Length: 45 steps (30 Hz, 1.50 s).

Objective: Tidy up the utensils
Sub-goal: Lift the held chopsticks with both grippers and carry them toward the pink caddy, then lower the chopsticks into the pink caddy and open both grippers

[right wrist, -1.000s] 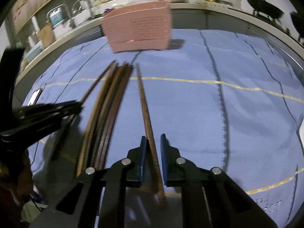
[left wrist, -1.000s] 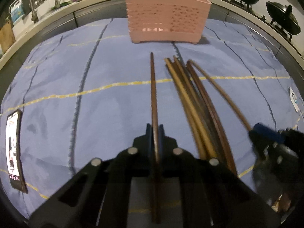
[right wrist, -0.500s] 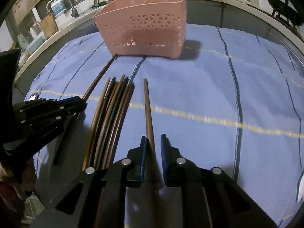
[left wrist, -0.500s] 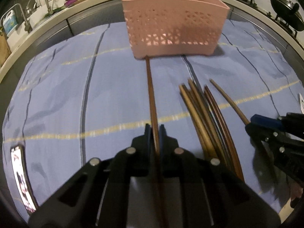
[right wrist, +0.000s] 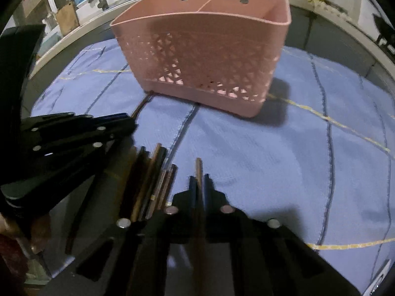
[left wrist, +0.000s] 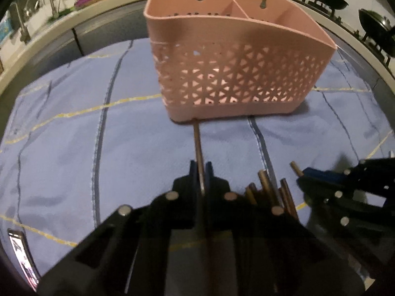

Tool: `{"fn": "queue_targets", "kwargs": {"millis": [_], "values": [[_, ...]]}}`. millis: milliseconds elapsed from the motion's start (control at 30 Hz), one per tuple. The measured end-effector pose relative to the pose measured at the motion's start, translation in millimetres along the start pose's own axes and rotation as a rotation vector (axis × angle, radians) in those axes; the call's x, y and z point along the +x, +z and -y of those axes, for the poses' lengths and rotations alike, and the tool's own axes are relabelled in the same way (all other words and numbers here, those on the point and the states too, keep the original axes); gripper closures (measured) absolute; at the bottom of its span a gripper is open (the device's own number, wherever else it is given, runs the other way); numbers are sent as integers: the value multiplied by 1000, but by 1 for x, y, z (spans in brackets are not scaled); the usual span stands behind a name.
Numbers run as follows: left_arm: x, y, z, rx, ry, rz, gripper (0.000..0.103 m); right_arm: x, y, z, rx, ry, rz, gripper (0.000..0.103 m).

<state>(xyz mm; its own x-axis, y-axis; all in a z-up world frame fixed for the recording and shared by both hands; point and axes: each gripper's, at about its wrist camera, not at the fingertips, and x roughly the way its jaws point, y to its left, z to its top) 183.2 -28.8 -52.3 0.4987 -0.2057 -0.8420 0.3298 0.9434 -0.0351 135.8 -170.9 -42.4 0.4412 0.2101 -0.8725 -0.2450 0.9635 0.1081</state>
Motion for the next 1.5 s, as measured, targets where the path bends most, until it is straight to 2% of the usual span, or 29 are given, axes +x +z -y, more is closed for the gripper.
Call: {"fn": "queue_targets", "kwargs": {"millis": [67,167,333,500,567,633,733,800,933,1100,1300,1500], "values": [[-5,-1,-5,-19,-32,-4,99,-6,2,1,7,55,4,99],[-34,-9,-14,-38,-89,55,99,-36,-1,3,7,146,69,99],[-124,-15,-21,-63,-217,260,99,-108,-2,4,-26,299,262,99],[-205,12,-26,-98,-271,479,99,-171,21,9,9,385,440,99],[-233,28,-28,-108,-278,564,99,-191,40,11,15,391,495,99],[-259,50,-26,-109,-247,655,99,-210,61,13,12,372,546,99],[-274,82,-25,-98,-237,715,99,-233,100,10,1,328,626,99],[-273,105,-19,-84,-189,736,99,-238,123,8,-11,287,661,99],[-246,141,-16,-40,-91,743,99,-220,167,8,-20,211,693,99],[-188,157,-19,-10,-31,642,99,-173,185,8,-35,127,651,99],[-110,147,-27,-39,40,459,98,-110,176,20,4,122,533,98],[-89,127,-30,-56,121,415,97,-95,161,39,138,222,490,96]]}}
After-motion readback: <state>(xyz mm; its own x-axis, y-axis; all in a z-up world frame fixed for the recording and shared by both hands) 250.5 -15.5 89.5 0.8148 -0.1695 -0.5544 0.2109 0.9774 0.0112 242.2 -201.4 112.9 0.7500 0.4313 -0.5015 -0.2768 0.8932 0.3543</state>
